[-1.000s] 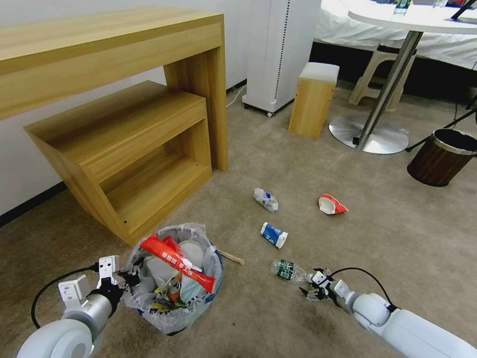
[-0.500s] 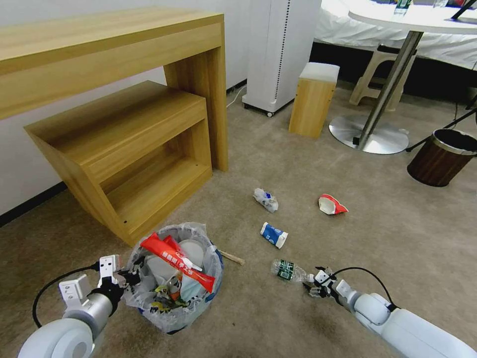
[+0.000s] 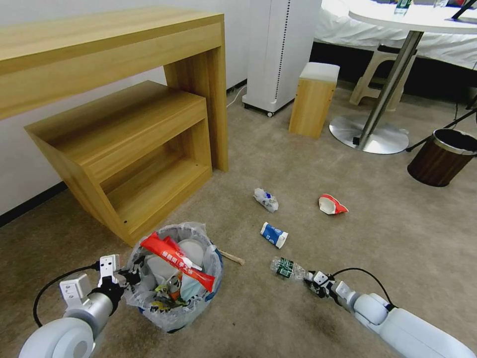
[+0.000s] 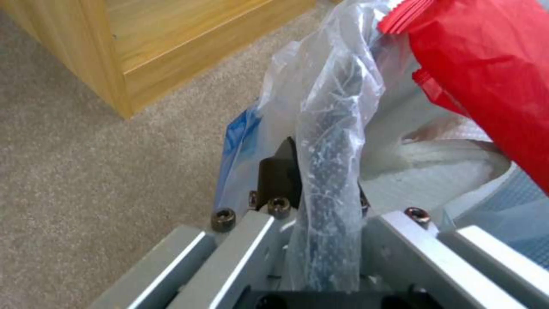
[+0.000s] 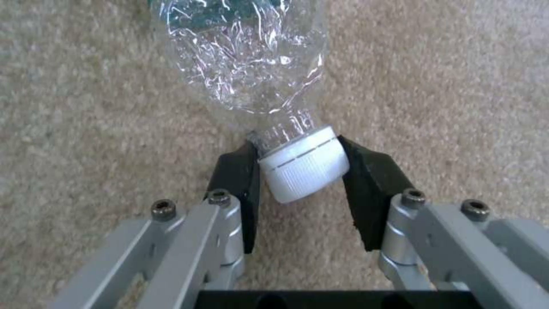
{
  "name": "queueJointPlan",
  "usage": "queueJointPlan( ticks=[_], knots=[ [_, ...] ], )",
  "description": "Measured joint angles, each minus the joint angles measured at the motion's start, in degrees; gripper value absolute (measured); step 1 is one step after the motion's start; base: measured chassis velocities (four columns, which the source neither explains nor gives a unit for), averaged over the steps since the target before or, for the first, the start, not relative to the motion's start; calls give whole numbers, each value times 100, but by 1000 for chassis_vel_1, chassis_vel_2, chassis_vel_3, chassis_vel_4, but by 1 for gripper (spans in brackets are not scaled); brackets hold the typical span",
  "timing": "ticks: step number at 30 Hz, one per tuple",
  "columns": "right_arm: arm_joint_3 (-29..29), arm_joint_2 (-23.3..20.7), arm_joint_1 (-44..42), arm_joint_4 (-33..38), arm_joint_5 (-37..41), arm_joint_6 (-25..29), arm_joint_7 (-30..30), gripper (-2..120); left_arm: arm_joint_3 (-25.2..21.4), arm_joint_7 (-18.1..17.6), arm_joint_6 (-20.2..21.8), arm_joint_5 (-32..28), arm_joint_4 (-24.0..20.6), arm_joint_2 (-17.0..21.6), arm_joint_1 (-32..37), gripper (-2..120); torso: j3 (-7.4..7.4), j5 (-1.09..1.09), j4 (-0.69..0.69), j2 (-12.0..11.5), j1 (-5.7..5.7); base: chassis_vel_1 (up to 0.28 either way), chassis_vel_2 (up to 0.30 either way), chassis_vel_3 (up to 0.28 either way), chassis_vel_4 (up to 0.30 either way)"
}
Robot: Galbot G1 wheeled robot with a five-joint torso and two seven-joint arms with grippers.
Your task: Pick up the trash bin and place the garbage on the floor into it.
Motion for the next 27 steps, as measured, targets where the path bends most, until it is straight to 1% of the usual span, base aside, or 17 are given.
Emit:
queueJointPlan(
  ticks=[6, 8, 10, 11, 15, 16, 18, 19, 20, 23, 25, 27],
  knots=[
    [139, -2, -57, -10, -3, 210, -37, 31, 11, 2, 0, 6, 77, 15, -23, 1, 0, 0, 0, 0, 0, 0, 0, 0, 0],
    [300, -72, -155, 166, 150, 387, -127, 31, 11, 16, 0, 42, 145, 46, -21, 1, 0, 0, -1, 0, 0, 0, 0, 0, 0],
    [470, -194, -254, 517, 412, 474, -206, 31, 9, 26, -1, 63, 201, 55, -23, 1, 0, -1, -1, 0, 0, 0, 0, 0, 0],
    [470, -194, -254, 517, 412, 474, -206, 31, 9, 26, -1, 63, 201, 55, -23, 1, 0, -1, -1, 0, 0, 0, 0, 0, 0],
    [823, -553, -397, 1519, 1011, 682, -482, 31, 30, 42, -1, 127, 299, 56, -31, 1, 0, 0, -1, 0, 0, 0, 0, 0, 0],
    [823, -553, -397, 1519, 1011, 682, -482, 31, 30, 42, -1, 127, 299, 56, -31, 1, 0, 0, -1, 0, 0, 0, 0, 0, 0],
    [918, -780, -389, 2011, 1319, 783, -649, 31, 45, 46, 4, 150, 305, 46, -31, 1, 0, -3, 0, 0, 0, 0, 0, 0, 0],
    [943, -891, -363, 2233, 1496, 880, -828, 31, 51, 47, 8, 161, 305, 46, -26, 1, 0, -1, -1, 0, 0, 0, 0, 0, 0],
    [943, -891, -363, 2233, 1496, 880, -828, 31, 51, 47, 8, 161, 305, 46, -26, 1, 0, -1, -1, 0, 0, 0, 0, 0, 0],
    [983, -1136, -230, 2775, 1824, 1014, -1210, 31, 58, 48, 23, 180, 281, 46, -6, 1, 0, -2, 0, 0, 0, 0, 0, 0, 0],
    [984, -1179, -200, 2892, 1887, 1015, -1260, 31, 58, 48, 24, 182, 275, 47, -1, 1, 0, -2, 0, 0, 0, 0, 0, 0, 0],
    [958, -1311, -76, 3329, 2169, 1015, -1440, 31, 64, 48, 29, 194, 246, 49, 14, 1, 0, -1, 0, 0, 0, 0, 0, 0, 0]
  ],
)
